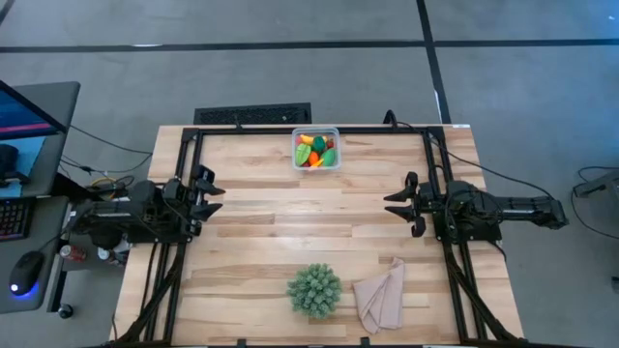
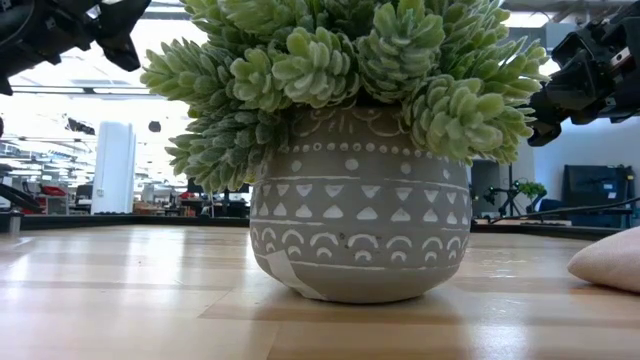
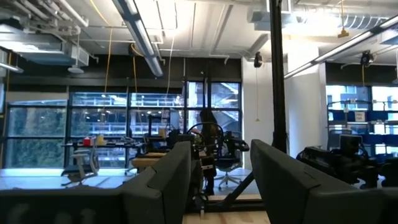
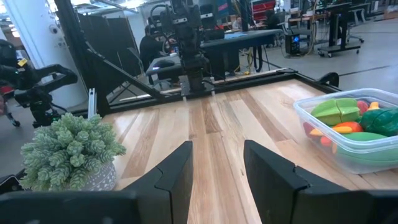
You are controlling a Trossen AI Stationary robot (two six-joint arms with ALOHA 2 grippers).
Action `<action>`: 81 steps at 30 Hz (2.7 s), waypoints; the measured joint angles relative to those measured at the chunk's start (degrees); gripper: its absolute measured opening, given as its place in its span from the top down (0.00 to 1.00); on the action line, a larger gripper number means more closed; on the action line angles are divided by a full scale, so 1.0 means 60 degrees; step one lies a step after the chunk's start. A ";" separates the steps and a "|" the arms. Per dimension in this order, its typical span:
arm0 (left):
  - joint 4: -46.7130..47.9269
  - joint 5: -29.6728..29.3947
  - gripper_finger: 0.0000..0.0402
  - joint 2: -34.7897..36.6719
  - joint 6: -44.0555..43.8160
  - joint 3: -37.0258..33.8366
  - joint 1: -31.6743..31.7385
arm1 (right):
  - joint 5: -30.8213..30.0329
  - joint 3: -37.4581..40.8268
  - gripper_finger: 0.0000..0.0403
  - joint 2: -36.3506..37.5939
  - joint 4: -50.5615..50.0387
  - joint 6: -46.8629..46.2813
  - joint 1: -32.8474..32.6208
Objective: Pick and placing Produce into tupperware
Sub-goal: Return to Home Position
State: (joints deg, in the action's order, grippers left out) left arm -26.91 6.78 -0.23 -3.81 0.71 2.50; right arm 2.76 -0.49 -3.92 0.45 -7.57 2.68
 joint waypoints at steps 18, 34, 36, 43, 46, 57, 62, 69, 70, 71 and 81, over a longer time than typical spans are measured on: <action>0.0285 -0.0743 0.60 0.0000 0.0827 -0.0003 -0.0943 | 0.0000 0.0000 0.66 0.0000 0.0000 0.0000 -0.0004; 0.2902 -0.2772 0.60 0.0000 0.1293 -0.0004 -0.0943 | 0.0000 0.0000 0.66 0.0000 0.0000 0.0000 -0.0003; 0.3130 -0.2770 0.60 0.0000 0.1293 -0.0004 -0.0943 | 0.0000 0.0000 0.66 0.0000 0.0000 0.0000 -0.0001; 0.3764 -0.2275 0.60 0.0000 0.1171 -0.0004 -0.0946 | 0.0000 0.0000 0.67 0.0003 0.0000 0.0000 -0.0001; 0.4047 -0.2211 0.60 0.0000 0.0981 -0.0004 -0.0943 | 0.0000 0.0000 0.66 0.0000 0.0000 0.0000 -0.0002; 0.4104 -0.2096 0.60 0.0000 0.0984 -0.0004 -0.0943 | 0.0000 0.0000 0.67 0.0000 0.0003 0.0000 0.0000; 0.4119 -0.2094 0.60 0.0000 0.0967 -0.0004 -0.0943 | -0.0002 0.0000 0.67 0.0002 0.0002 0.0000 -0.0004; 0.4133 -0.2094 0.60 0.0000 0.0934 0.0000 -0.0943 | -0.0001 -0.0001 0.66 0.0000 0.0000 0.0003 -0.0001; 0.4136 -0.2094 0.60 0.0000 0.0933 0.0000 -0.0943 | 0.0000 0.0000 0.66 0.0001 0.0004 0.0000 -0.0001; 0.4136 -0.2094 0.60 0.0000 0.0932 0.0000 -0.0943 | -0.0001 -0.0001 0.66 0.0001 0.0000 0.0000 -0.0002; 0.4140 -0.2094 0.60 0.0000 0.0925 0.0000 -0.0943 | -0.0002 0.0000 0.67 0.0002 0.0000 0.0000 0.0000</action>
State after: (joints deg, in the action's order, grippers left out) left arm -2.07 -5.78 -0.23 1.74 0.71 -3.16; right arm 2.76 -0.49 -3.91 0.45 -7.57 2.68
